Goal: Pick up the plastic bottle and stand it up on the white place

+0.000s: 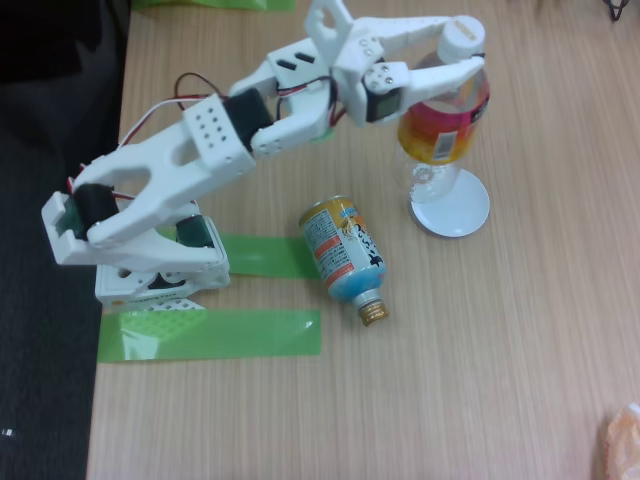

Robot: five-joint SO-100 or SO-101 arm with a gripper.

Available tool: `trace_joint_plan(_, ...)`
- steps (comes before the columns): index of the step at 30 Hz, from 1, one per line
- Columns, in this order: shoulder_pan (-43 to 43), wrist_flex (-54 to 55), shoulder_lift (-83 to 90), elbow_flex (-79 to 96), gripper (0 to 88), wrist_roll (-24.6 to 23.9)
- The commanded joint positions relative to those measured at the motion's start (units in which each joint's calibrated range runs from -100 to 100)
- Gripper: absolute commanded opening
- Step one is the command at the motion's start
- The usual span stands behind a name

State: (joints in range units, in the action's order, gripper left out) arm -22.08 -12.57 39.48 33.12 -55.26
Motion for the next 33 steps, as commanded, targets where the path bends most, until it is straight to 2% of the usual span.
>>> trace_joint_plan(1, 0.45, 5.71, -3.82, -0.85, 8.1, -0.19)
trace_joint_plan(7, 0.37, 14.72, -10.96, -0.94, 8.1, -0.13)
trace_joint_plan(33, 0.23, 20.47, -22.13, -1.12, 8.0, 0.39)
